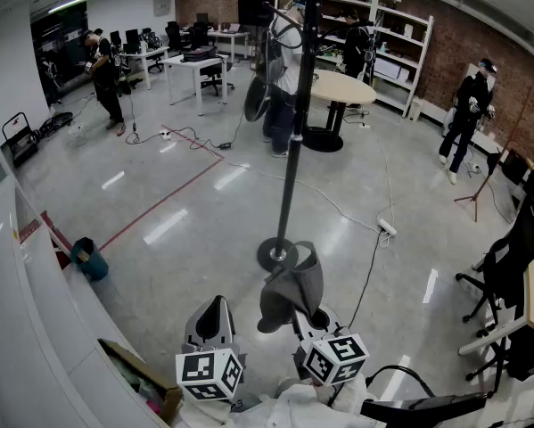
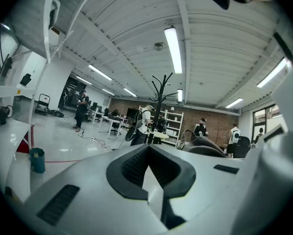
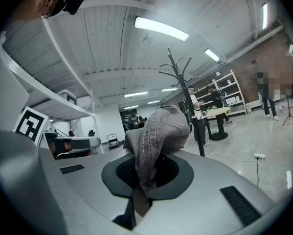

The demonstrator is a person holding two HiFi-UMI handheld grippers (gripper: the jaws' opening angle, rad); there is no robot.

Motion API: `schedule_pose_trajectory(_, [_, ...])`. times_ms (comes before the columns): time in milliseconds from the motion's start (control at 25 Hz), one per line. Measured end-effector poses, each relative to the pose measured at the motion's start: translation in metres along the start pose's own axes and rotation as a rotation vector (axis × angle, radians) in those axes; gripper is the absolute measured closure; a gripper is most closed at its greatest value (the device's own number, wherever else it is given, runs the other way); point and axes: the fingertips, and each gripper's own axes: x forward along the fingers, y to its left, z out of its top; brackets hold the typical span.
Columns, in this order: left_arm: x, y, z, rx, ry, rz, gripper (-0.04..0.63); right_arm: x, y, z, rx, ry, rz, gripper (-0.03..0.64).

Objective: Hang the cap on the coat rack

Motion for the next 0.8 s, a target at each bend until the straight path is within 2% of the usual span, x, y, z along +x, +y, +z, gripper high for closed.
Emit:
schedule_pose_trajectory(280, [0.004,0.006,-0.011,0.001,0.049,-0.007,0.612,0.007,0.005,-0.004,-0.001,0.007,0.004,0.595])
schedule_pose_trajectory(800, [0.047,0.003,-0.009,0.025,0.05,-0.028,0.612,0.037,-0.023,0.001,0.007,-0.007,-0.007,0.595])
